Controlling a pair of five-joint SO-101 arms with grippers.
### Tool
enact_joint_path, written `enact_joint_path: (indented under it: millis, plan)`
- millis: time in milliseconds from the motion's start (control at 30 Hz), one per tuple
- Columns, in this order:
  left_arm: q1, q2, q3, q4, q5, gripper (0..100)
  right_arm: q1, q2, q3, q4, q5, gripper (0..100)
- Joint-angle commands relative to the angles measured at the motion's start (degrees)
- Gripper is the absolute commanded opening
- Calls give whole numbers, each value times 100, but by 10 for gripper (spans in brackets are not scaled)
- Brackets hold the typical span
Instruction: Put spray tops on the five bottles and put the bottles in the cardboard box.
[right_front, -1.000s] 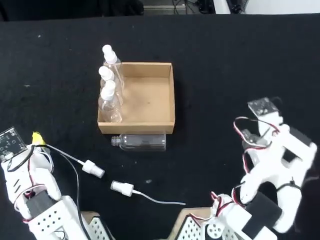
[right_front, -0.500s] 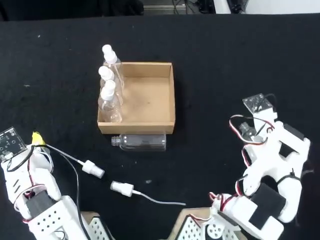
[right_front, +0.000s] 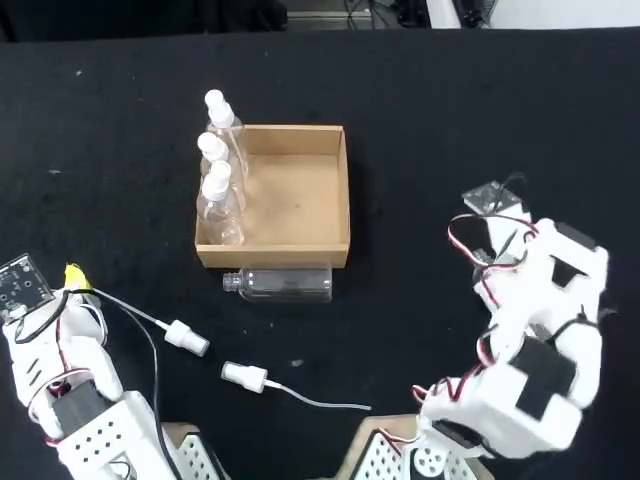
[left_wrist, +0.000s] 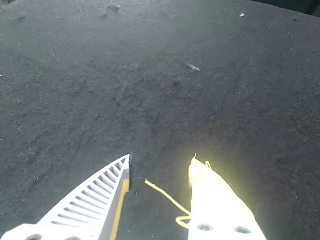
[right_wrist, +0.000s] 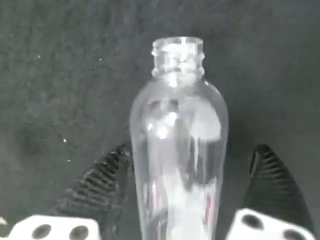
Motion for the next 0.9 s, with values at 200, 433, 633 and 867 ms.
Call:
enact_joint_path:
  millis: [200, 433, 633, 867]
  plan:
    - [-4, 9, 101, -123, 53, 75, 343, 84, -611, -396, -26, 37]
    - [145, 70, -945, 826, -545, 77, 211, -1332, -690, 273, -818, 9]
    - [1059, 624, -1956, 1846, -1354, 77, 141, -2325, -681, 730, -1626, 10]
    - [1930, 2215, -2976, 2743, -2444, 145, 79, -2624, -681, 730, -1767, 11]
